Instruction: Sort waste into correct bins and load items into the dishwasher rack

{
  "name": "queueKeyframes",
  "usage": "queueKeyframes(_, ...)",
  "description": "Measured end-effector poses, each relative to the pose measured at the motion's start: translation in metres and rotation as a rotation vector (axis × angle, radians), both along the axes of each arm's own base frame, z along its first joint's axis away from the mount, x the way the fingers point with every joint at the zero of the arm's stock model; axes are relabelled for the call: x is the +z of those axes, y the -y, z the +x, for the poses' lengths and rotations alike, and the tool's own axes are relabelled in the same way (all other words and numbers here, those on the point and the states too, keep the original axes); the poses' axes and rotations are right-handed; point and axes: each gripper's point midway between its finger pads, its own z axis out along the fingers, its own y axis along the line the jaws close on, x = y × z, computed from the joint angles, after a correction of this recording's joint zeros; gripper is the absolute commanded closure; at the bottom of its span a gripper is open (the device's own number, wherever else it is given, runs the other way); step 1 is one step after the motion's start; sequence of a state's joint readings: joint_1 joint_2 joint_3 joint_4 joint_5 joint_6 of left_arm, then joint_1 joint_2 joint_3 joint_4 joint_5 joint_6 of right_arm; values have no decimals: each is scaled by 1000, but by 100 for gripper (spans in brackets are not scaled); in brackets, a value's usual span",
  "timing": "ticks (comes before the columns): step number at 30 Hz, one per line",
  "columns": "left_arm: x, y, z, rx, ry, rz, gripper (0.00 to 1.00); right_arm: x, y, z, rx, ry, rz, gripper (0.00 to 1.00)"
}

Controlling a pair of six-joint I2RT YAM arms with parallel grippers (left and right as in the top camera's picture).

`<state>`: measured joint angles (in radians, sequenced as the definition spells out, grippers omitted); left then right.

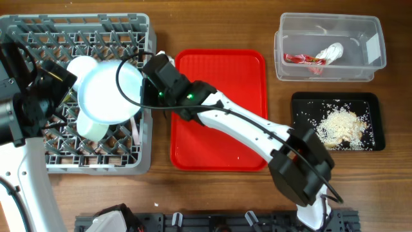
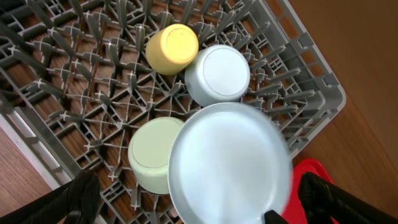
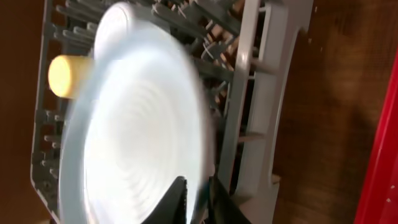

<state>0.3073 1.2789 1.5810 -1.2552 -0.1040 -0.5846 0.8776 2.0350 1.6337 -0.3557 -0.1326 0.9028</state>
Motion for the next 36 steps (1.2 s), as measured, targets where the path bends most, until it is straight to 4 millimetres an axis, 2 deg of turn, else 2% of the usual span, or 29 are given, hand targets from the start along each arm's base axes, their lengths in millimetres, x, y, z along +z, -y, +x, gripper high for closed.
queueKeyframes(3, 0, 0, 0, 0, 0, 0, 0, 1, -4, -1, 8, -9, 19, 57)
queueKeyframes(8, 0, 0, 0, 0, 0, 0, 0, 12, -11, 5, 31, 44, 56, 28)
queueKeyframes(10, 0, 0, 0, 0, 0, 0, 0, 12, -8, 8, 30, 47, 54, 22)
queueKeyframes(13, 0, 0, 0, 0, 0, 0, 0, 10, 1, 16, 18, 33, 51, 19)
queueKeyframes(17, 0, 0, 0, 0, 0, 0, 0, 13, 34, 41, -38, -1, 49, 16)
queueKeyframes(19, 0, 0, 0, 0, 0, 0, 0, 28, 60, 58, -75, -2, 65, 11)
queueKeyframes(20, 0, 0, 0, 0, 0, 0, 0, 39, 76, 68, -97, 8, 74, 2)
queueKeyframes(21, 0, 0, 0, 0, 0, 0, 0, 59, 103, 82, -140, 27, 93, 1)
queueKeyframes(25, 1, 0, 1, 0, 7, 2, 0, 92, 175, 108, -261, 44, 103, 0)
queueKeyframes(26, 4, -1, 5, 0, 25, 7, 0, 96, 202, 116, -313, 40, 98, 0)
queueKeyframes(28, 6, 3, 11, -20, 52, -12, 0, 94, 246, 128, -401, 14, 80, 0)
queueKeyframes(31, 3, 22, 13, -85, 62, -104, 0, 79, 290, 130, -490, -61, 39, 0)
queueKeyframes(33, 3, 36, 16, -134, 74, -170, 0, 75, 316, 134, -542, -83, 30, 0)
queueKeyframes(36, -2, 41, 19, -155, 63, -206, 0, 74, 336, 138, -588, -82, 23, 0)
